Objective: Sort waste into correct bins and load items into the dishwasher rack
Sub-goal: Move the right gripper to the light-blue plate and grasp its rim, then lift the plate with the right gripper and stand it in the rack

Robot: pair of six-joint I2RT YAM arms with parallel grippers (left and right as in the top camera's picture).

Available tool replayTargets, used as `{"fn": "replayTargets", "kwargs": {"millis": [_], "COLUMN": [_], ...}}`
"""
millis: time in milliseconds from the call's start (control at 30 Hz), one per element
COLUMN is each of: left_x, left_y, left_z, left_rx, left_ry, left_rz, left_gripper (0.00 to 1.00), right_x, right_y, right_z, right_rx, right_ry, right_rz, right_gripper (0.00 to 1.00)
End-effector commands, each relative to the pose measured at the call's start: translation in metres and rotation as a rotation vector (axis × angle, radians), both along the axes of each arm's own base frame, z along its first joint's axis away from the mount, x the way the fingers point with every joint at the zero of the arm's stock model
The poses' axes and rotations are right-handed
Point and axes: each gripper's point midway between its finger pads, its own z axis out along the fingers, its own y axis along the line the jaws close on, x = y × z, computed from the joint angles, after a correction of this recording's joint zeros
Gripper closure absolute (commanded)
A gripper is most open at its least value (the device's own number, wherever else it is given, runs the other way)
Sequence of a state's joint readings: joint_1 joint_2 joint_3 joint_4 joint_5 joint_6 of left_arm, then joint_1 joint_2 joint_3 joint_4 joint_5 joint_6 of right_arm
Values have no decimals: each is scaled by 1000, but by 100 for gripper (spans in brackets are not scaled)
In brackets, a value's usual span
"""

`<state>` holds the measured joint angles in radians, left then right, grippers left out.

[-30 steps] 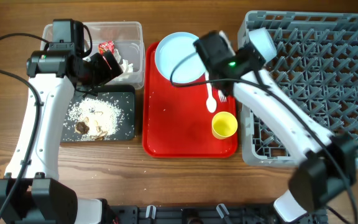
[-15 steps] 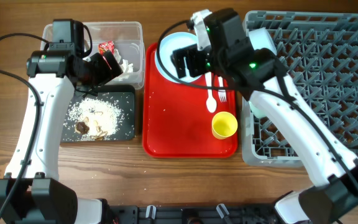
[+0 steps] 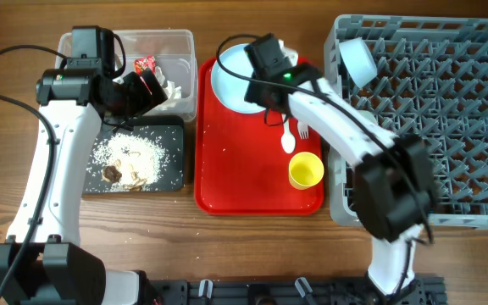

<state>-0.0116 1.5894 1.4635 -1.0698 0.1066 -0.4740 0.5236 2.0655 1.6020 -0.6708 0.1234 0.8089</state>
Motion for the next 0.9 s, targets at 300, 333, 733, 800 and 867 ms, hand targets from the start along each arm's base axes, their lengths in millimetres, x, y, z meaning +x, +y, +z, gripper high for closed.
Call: {"fn": "replayTargets", "kwargs": {"millis": [300, 333, 733, 800, 867], "left_x": [2, 2, 2, 2, 2], "left_y": [1, 1, 1, 1, 1], "left_z": [6, 6, 6, 6, 6], "left_rx": [-5, -5, -5, -5, -5], "left_ry": [-18, -18, -18, -18, -18], "left_rz": [5, 5, 5, 5, 5], "left_gripper": [0, 0, 0, 0, 0], "right_x": [-3, -4, -13, -9, -3], "right_y": [-12, -12, -14, -14, -16], "right_z": [-68, -71, -83, -70, -49], "right_rx": [-14, -17, -52, -61, -65], "right_ry": [132, 137, 188, 161, 123], "right_rz": [-126, -127, -51, 9, 62], "right_gripper": [66, 70, 96, 96, 96]}}
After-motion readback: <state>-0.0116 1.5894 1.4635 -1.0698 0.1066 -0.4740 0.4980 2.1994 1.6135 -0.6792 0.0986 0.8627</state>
